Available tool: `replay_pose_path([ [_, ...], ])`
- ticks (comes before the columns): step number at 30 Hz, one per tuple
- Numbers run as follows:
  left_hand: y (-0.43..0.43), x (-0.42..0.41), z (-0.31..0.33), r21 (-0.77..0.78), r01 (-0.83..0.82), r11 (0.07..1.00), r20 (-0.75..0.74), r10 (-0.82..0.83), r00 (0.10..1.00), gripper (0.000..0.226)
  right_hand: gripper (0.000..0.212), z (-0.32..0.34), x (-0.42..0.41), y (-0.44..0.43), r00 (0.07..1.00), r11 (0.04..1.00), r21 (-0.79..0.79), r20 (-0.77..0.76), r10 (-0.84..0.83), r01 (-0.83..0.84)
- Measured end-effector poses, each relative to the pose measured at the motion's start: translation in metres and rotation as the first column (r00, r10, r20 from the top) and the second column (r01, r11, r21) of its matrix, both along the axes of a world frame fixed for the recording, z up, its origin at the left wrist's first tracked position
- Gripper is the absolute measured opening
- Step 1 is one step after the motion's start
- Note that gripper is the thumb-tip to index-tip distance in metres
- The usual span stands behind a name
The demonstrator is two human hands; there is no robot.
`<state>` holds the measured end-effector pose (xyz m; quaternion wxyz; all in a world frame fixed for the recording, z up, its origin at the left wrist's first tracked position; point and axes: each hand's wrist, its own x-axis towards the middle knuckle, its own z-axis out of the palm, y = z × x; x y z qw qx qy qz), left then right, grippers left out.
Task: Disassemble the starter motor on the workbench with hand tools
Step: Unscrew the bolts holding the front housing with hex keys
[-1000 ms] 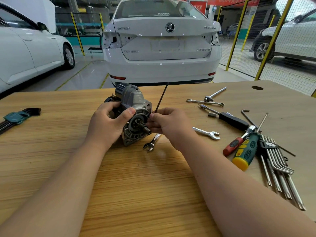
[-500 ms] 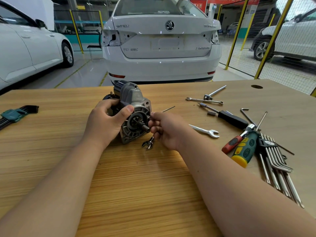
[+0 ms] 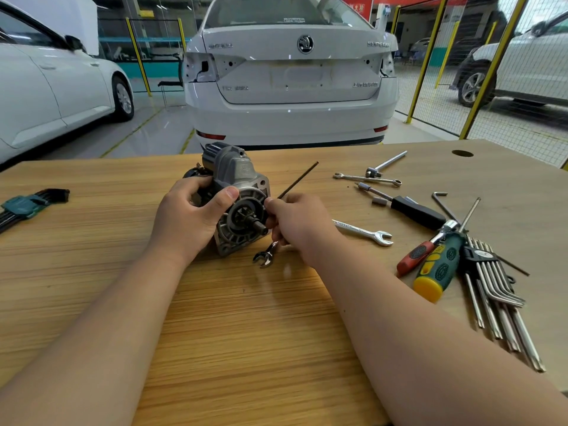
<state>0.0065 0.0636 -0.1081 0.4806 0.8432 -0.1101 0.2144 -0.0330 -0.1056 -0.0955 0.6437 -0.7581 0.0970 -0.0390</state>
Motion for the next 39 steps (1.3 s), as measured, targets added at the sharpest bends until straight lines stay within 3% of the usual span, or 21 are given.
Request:
replay_pose_path([
  [4, -0.001, 0.001, 0.000, -0.005, -0.008, 1.000, -0.003, 0.008, 1.000, 0.054, 0.020, 0.001, 0.003, -0.004, 0.985, 0.912, -0.410, 0.168, 0.043, 0.030],
  [7, -0.001, 0.000, 0.000, -0.002, -0.011, 1.000, 0.001, 0.011, 1.000, 0.055, 0.015, 0.004, 0.004, -0.005, 0.942, 0.720, -0.686, 0.300, 0.149, 0.104],
  [10, -0.001, 0.000, 0.000, 0.006, -0.006, 1.000, -0.004, 0.006, 1.000, 0.057, 0.003, 0.004, 0.006, -0.005, 0.898, 0.585, -0.793, 0.370, 0.238, 0.171],
  [15, 0.000, 0.002, 0.000, 0.009, 0.001, 1.000, -0.022, -0.001, 1.000, 0.057, 0.013, 0.003, 0.005, -0.007, 0.856, 0.441, -0.863, 0.408, 0.319, 0.247],
  [17, 0.000, 0.000, 0.001, 0.004, 0.011, 1.000, -0.027, -0.011, 1.000, 0.065, 0.002, 0.001, 0.004, -0.010, 0.849, 0.492, -0.830, 0.442, 0.291, 0.263],
  [19, 0.000, -0.001, 0.001, -0.009, 0.013, 1.000, -0.030, -0.013, 0.999, 0.073, 0.011, -0.002, 0.003, -0.013, 0.905, 0.667, -0.716, 0.400, 0.148, 0.207],
  [21, 0.000, -0.001, 0.001, -0.015, 0.008, 1.000, -0.027, -0.008, 1.000, 0.068, 0.015, -0.003, 0.002, -0.014, 0.975, 0.903, -0.420, 0.222, 0.007, 0.089],
  [23, 0.000, -0.001, 0.000, -0.015, 0.003, 1.000, -0.025, -0.003, 1.000, 0.058, 0.015, -0.003, 0.002, -0.013, 0.999, 0.995, -0.085, 0.032, -0.040, 0.043],
  [25, 0.000, 0.000, 0.000, -0.010, 0.006, 1.000, -0.020, -0.006, 1.000, 0.055, 0.014, -0.002, 0.002, -0.013, 0.998, 0.995, 0.081, -0.045, -0.046, 0.049],
  [29, 0.000, 0.001, 0.000, -0.002, 0.003, 1.000, -0.011, -0.003, 1.000, 0.058, 0.014, -0.001, 0.006, -0.005, 0.994, 0.980, 0.182, -0.088, -0.066, 0.082],
  [39, -0.002, 0.000, 0.000, 0.004, -0.009, 1.000, 0.003, 0.009, 1.000, 0.053, 0.016, -0.004, 0.003, 0.018, 0.978, 0.967, 0.156, -0.095, -0.186, 0.199],
])
